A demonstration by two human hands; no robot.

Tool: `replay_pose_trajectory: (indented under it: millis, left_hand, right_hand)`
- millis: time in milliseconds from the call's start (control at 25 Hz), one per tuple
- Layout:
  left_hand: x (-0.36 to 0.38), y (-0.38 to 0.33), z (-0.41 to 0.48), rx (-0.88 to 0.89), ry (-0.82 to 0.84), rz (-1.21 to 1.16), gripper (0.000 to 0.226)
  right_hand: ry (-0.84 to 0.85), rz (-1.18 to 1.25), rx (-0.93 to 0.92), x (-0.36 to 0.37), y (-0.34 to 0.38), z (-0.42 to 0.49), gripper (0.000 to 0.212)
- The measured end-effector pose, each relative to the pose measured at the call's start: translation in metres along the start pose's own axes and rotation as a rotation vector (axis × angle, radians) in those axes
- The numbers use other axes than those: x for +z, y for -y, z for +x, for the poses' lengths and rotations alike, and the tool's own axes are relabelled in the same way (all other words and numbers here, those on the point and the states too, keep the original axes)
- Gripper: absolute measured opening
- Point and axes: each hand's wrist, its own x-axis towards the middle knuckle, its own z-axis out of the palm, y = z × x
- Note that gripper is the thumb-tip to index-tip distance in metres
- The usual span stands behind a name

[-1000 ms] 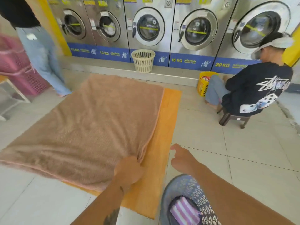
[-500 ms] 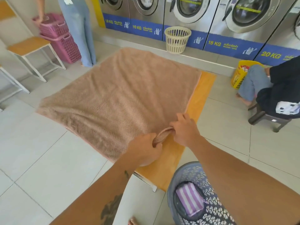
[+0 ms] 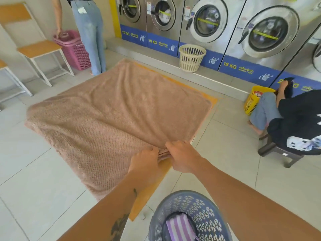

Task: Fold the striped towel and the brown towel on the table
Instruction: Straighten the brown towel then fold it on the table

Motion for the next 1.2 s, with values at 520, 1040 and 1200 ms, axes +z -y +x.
replay_pose_trajectory:
  millis: [520,1040,1200]
  left_hand:
    - [0.014,-0.043,0.015,-0.281,-0.204,0.016,0.022]
    - [0.028,-0.094,0.04,-0.294,0.101,-0.037,0.043]
    - [0.03,-0.121,0.098,-0.352,-0.045,-0.111,0.021]
  right_hand:
    - [-0.137,0.308,0.135,-0.013,-0.114,0.022,0.034]
    - [0.238,0.254,0.428,-0.063,-0.204,0.037,0.029]
    - [0.126,0.302,0.46,-0.061,-0.272,0.086,0.038]
